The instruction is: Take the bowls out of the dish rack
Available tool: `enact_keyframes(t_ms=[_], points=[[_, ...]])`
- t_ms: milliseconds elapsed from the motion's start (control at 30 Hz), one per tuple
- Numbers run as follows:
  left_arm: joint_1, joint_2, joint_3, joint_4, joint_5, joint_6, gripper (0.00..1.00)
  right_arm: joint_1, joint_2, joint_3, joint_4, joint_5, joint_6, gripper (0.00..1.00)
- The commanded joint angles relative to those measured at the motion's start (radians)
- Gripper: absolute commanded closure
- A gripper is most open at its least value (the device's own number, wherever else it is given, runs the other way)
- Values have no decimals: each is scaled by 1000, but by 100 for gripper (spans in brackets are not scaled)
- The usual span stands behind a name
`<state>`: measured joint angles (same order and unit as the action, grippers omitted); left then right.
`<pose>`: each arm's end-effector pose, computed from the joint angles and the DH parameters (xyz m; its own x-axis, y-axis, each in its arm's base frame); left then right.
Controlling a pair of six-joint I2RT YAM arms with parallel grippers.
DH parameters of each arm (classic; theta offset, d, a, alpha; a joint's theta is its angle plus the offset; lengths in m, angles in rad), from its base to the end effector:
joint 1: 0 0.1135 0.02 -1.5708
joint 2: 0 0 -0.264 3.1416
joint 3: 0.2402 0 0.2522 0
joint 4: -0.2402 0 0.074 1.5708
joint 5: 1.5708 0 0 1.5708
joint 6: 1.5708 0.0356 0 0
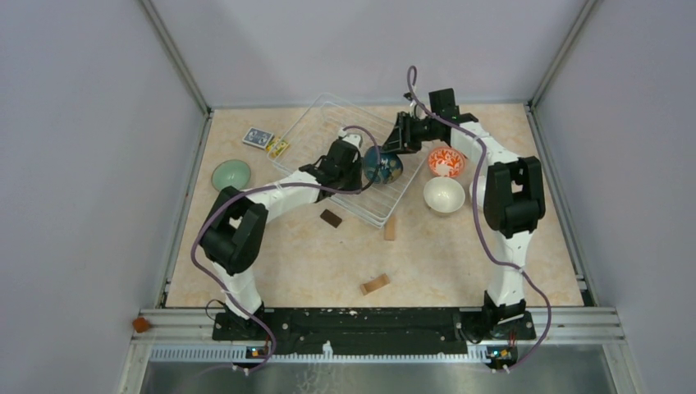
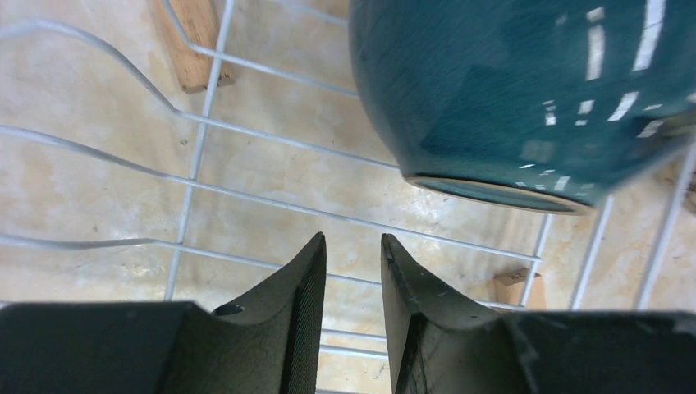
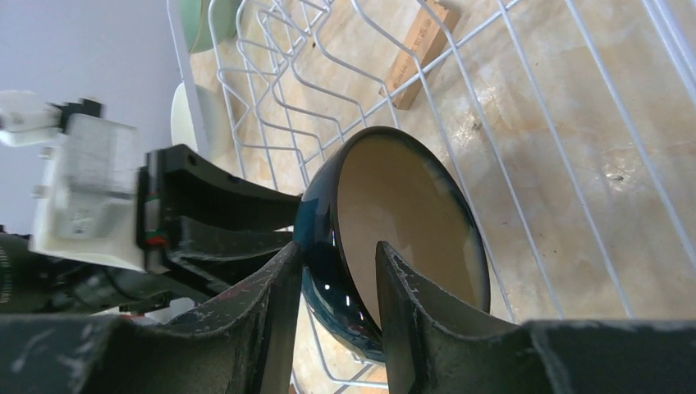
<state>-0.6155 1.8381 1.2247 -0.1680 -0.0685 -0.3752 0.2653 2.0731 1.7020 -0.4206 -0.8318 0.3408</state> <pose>0.3299 -0.2303 0.1990 -0.7316 0.0696 -0.6782 0.2883 0.9330 -0.2153 0.4428 0.1476 0.2423 -0.8737 -0.0041 -0.4864 -0.4093 0.5466 0.7305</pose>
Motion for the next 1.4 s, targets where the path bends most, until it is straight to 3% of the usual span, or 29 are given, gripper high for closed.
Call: enact_keyframes(t_ms=[0, 167, 500, 667, 867, 1000, 1200, 1367], points=[[6, -103, 16, 16, 8, 13, 63, 15, 12, -5, 5, -53, -45, 62], [8, -145, 19, 11, 21, 4, 63, 26, 15, -29, 19, -77, -50, 73], [18, -233, 19, -22, 28, 0, 62, 56, -12, -62, 59, -87, -29, 78], [22, -316, -4, -31, 2, 2, 61, 92, -39, -22, -59, 121, -110, 65], [26, -416, -65, -2, -31, -1, 58, 149, -148, -49, -83, 364, -138, 61], [27, -457, -93, 9, -49, -4, 51, 152, -209, -57, -84, 475, -129, 59], [28, -551, -159, 40, -93, -15, 34, 151, -252, -48, -129, 697, -138, 41], [31, -628, -211, 48, -118, -21, 25, 150, -189, 10, -197, 769, -146, 32]])
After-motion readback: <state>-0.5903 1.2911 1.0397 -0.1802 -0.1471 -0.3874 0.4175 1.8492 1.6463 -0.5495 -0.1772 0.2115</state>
